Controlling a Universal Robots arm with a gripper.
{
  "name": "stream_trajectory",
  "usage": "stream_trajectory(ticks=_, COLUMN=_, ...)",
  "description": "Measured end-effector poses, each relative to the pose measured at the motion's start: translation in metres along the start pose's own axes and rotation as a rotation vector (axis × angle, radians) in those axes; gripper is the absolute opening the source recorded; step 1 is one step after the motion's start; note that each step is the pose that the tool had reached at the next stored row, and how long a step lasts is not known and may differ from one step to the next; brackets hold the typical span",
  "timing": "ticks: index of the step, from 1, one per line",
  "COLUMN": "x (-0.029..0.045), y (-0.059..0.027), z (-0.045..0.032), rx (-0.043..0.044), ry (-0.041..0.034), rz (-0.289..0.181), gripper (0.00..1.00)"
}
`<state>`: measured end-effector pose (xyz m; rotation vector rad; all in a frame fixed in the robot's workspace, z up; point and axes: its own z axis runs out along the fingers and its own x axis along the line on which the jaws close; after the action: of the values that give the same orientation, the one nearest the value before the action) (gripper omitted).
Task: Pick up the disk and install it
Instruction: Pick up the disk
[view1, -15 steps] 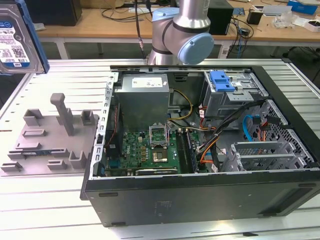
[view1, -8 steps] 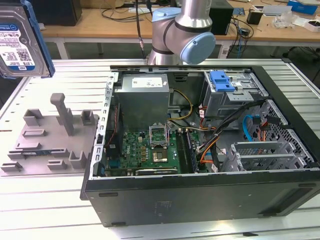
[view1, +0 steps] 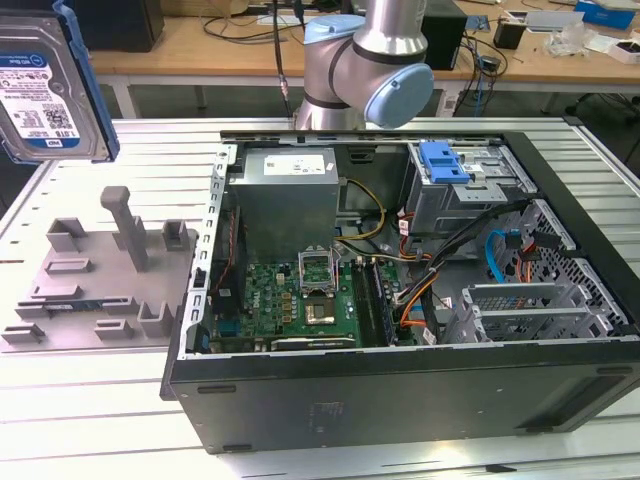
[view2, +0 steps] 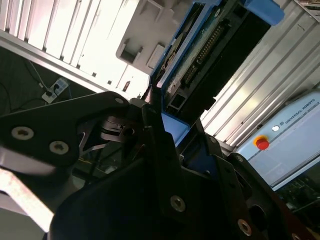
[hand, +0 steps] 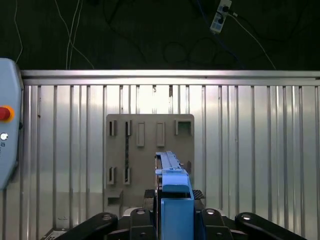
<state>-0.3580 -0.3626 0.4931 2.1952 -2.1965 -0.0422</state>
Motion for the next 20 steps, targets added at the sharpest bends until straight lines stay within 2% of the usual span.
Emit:
stream_trajectory(ticks=8, x=0.0172, y=-0.0186, z=-0.0027, rx=-0.0027, ry=0.0, rz=0.0, gripper=0.36)
stream_trajectory(ticks=10, x=0.0255, y=-0.0286, z=-0.0041, rx=-0.0043, ry=0.0001, rz=0.0, gripper=0.36)
stream_trajectory(ticks=16, x=0.0381, y=-0.044, z=-0.0063, rx=-0.0067, ry=0.0002, rz=0.0, gripper=0.36)
stream_trajectory(ticks=20, x=0.0484, y=-0.0591, z=-0.0083, rx=-0.0092, ry=0.0002, rz=0.0, gripper=0.36)
